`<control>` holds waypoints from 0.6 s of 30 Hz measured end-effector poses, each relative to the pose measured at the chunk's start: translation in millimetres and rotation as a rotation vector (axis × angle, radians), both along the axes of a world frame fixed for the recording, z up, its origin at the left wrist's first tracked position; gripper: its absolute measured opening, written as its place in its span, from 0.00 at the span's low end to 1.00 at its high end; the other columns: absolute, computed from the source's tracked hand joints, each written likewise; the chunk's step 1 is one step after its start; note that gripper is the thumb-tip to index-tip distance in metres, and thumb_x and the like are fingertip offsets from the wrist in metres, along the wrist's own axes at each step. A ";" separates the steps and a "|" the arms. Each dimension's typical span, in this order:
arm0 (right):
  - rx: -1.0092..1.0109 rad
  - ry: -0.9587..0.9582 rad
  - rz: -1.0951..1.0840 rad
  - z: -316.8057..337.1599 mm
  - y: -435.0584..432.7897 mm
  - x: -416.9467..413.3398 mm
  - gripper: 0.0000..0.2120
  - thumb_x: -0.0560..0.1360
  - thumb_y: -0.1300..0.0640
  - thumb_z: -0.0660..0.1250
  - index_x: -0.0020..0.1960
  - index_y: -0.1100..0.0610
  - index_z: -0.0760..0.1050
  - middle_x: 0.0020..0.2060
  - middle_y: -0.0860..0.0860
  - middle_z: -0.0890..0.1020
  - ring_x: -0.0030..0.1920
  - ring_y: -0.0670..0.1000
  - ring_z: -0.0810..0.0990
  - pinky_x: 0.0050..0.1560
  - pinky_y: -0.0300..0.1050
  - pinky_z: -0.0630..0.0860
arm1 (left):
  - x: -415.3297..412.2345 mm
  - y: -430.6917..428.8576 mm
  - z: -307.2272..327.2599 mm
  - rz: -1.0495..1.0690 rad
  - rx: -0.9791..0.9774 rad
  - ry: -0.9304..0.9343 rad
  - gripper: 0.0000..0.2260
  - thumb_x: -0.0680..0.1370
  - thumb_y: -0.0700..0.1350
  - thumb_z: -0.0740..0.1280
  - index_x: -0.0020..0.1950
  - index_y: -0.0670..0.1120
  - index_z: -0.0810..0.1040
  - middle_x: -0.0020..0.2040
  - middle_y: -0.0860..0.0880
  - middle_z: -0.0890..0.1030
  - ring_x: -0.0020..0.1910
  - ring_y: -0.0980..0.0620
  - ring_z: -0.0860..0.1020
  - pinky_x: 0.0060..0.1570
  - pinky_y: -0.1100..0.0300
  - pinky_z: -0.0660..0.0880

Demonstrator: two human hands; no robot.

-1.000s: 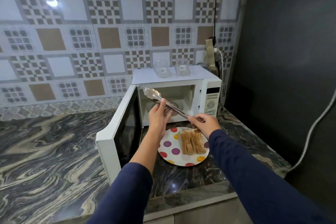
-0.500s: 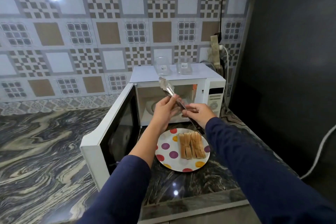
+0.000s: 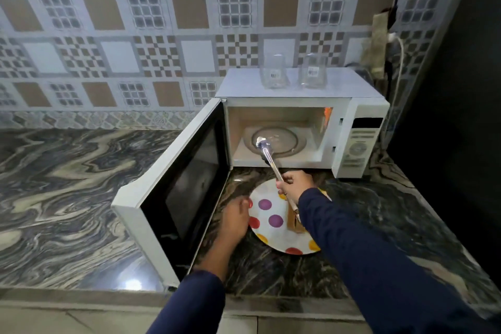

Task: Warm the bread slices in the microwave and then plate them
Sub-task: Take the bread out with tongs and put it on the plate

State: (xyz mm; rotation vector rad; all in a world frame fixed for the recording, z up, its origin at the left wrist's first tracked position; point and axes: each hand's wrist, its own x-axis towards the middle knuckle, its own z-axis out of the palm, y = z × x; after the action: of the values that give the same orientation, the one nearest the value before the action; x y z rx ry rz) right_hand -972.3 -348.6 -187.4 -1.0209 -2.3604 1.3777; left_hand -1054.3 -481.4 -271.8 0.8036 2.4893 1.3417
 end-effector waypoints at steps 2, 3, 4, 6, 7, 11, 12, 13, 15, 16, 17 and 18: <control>-0.064 -0.072 -0.003 -16.9 -5.9 -8.8 0.03 0.75 0.60 0.65 0.44 0.58 0.76 0.41 0.57 0.82 0.42 0.56 0.81 0.44 0.48 0.79 | 6.6 -14.1 -29.5 0.015 -0.092 -0.013 0.15 0.80 0.43 0.56 0.64 0.42 0.75 0.64 0.43 0.77 0.63 0.45 0.74 0.63 0.60 0.67; -0.105 -0.095 -0.010 -26.4 -8.4 -13.3 0.04 0.76 0.60 0.64 0.42 0.56 0.74 0.41 0.57 0.82 0.40 0.57 0.80 0.40 0.48 0.78 | 9.8 -20.4 -40.2 0.029 -0.145 -0.012 0.16 0.80 0.42 0.57 0.67 0.42 0.71 0.67 0.43 0.73 0.66 0.46 0.71 0.66 0.60 0.64; -0.133 -0.124 0.002 -35.2 -11.5 -17.7 0.05 0.76 0.60 0.64 0.41 0.57 0.72 0.42 0.57 0.82 0.39 0.56 0.78 0.38 0.47 0.77 | 12.1 -25.1 -50.0 0.022 -0.187 0.007 0.18 0.80 0.43 0.57 0.70 0.42 0.68 0.70 0.43 0.70 0.69 0.47 0.68 0.69 0.60 0.61; -0.074 -0.206 0.077 -55.8 -14.2 -27.2 0.06 0.75 0.57 0.66 0.47 0.60 0.76 0.48 0.61 0.82 0.41 0.56 0.76 0.45 0.51 0.78 | 14.9 -29.2 -61.2 -0.011 -0.256 0.041 0.20 0.80 0.43 0.57 0.73 0.42 0.64 0.73 0.43 0.65 0.73 0.49 0.63 0.72 0.62 0.54; -0.023 -0.262 0.113 -64.0 -15.7 -30.3 0.11 0.75 0.56 0.66 0.53 0.61 0.77 0.51 0.61 0.82 0.45 0.57 0.78 0.51 0.51 0.77 | 15.4 -29.8 -63.5 -0.021 -0.275 0.051 0.21 0.80 0.43 0.57 0.73 0.41 0.63 0.74 0.44 0.63 0.74 0.49 0.61 0.72 0.63 0.52; 0.169 -0.404 0.182 -74.3 -21.9 -32.3 0.17 0.77 0.56 0.63 0.65 0.58 0.72 0.59 0.59 0.78 0.59 0.60 0.76 0.56 0.45 0.73 | 18.9 -33.1 -69.8 -0.020 -0.293 0.152 0.21 0.81 0.45 0.56 0.74 0.43 0.62 0.75 0.46 0.61 0.75 0.51 0.59 0.71 0.66 0.49; 0.188 -0.418 0.169 -77.4 -21.9 -34.4 0.17 0.78 0.57 0.62 0.65 0.58 0.71 0.58 0.59 0.78 0.59 0.60 0.77 0.55 0.45 0.73 | 20.1 -34.1 -71.8 -0.017 -0.297 0.182 0.21 0.81 0.45 0.56 0.74 0.43 0.62 0.75 0.46 0.61 0.75 0.52 0.58 0.70 0.67 0.49; 0.205 -0.421 0.157 -78.9 -21.1 -36.5 0.16 0.78 0.57 0.62 0.65 0.58 0.72 0.58 0.59 0.79 0.58 0.60 0.77 0.54 0.45 0.73 | 20.9 -34.8 -73.6 -0.015 -0.302 0.207 0.21 0.81 0.46 0.55 0.74 0.44 0.62 0.76 0.47 0.61 0.75 0.52 0.58 0.70 0.68 0.48; 0.212 -0.427 0.148 -80.1 -20.4 -39.8 0.15 0.78 0.59 0.61 0.64 0.58 0.74 0.57 0.59 0.79 0.57 0.59 0.78 0.54 0.46 0.74 | 20.8 -34.9 -76.1 -0.004 -0.302 0.241 0.21 0.81 0.46 0.55 0.74 0.44 0.61 0.76 0.48 0.60 0.75 0.53 0.57 0.69 0.68 0.47; 0.223 -0.431 0.146 -79.3 -19.9 -41.1 0.15 0.78 0.58 0.61 0.63 0.59 0.74 0.58 0.59 0.78 0.58 0.59 0.78 0.55 0.46 0.75 | 20.6 -34.7 -76.8 -0.002 -0.300 0.253 0.21 0.81 0.46 0.54 0.74 0.44 0.61 0.76 0.48 0.60 0.75 0.53 0.57 0.69 0.69 0.47; 0.240 -0.438 0.145 -78.1 -19.3 -41.8 0.14 0.79 0.58 0.60 0.63 0.59 0.73 0.58 0.59 0.78 0.58 0.60 0.77 0.56 0.47 0.74 | 20.7 -34.5 -77.2 -0.002 -0.301 0.262 0.21 0.81 0.46 0.54 0.74 0.44 0.62 0.76 0.48 0.60 0.75 0.53 0.58 0.69 0.69 0.46; 0.252 -0.437 0.140 -78.3 -17.9 -43.0 0.15 0.80 0.57 0.58 0.63 0.60 0.73 0.59 0.59 0.77 0.59 0.60 0.77 0.57 0.48 0.74 | 20.5 -34.3 -78.0 -0.001 -0.300 0.268 0.21 0.81 0.46 0.55 0.74 0.44 0.62 0.76 0.48 0.61 0.75 0.53 0.58 0.69 0.69 0.46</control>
State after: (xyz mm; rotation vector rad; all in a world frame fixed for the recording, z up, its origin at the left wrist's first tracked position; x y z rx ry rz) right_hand -1015.3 -366.5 -265.6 -1.1978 -2.8755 0.9307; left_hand -1033.8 -515.7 -349.8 0.9651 2.7989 0.8744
